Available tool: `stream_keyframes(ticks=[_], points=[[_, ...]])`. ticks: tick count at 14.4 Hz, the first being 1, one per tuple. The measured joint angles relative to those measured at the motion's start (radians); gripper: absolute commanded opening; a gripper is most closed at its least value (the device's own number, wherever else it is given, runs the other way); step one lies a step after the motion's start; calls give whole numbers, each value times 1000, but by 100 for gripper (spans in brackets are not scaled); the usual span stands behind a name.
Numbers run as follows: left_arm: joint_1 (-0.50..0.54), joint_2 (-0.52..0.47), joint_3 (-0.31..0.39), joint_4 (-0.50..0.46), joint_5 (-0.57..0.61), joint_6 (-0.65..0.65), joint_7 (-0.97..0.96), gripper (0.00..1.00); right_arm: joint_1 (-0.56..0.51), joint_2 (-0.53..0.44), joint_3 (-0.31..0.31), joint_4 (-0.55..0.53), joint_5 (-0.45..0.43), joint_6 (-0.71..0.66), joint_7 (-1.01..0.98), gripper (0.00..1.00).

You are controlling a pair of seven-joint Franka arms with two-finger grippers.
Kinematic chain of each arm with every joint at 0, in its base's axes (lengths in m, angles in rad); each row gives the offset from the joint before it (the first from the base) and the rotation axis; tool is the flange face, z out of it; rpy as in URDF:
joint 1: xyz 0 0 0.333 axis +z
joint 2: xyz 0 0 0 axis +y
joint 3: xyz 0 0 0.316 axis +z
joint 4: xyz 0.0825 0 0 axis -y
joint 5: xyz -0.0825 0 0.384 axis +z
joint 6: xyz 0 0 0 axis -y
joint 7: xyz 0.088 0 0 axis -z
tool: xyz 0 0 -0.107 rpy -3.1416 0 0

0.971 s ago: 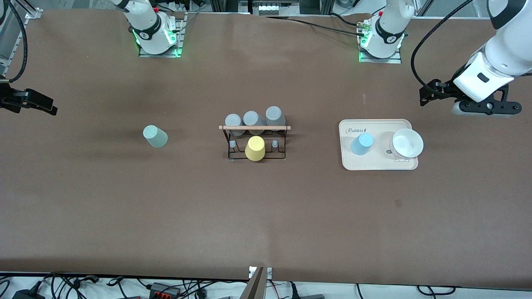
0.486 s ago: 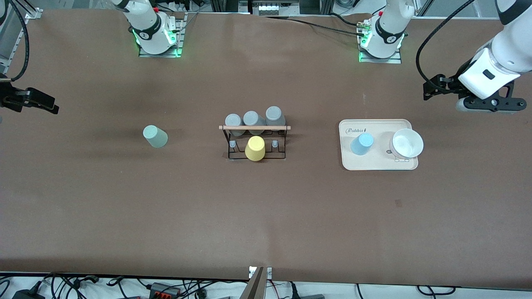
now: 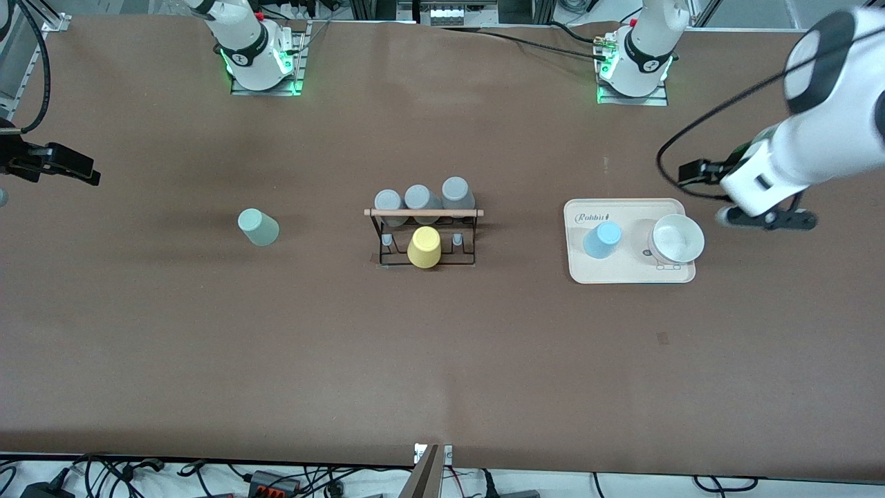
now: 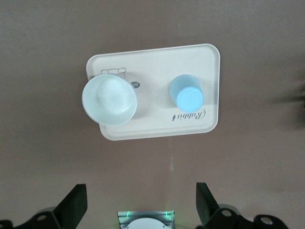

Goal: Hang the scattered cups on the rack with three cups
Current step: 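Reach the left gripper down to the light blue cup and grasp it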

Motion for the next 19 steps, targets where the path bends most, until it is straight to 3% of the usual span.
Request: stream_keyframes(ticks=[4,8,10,19], points=[[-17,89,-48,-72,1,253,-3,100,-2,-10,-3,-18,0,-8,0,100],[-20,71,-64,-348,2,620,-6,100,-2,-51,-3,-73,0,-5,0,100],[-19,62,-63,-459,2,741,-6,100,-2,-61,-2,-89,1,-3,0,100],[-23,52,-72,-591,2,919,-6,100,-1,-63,-1,-100,1,7,0,100]])
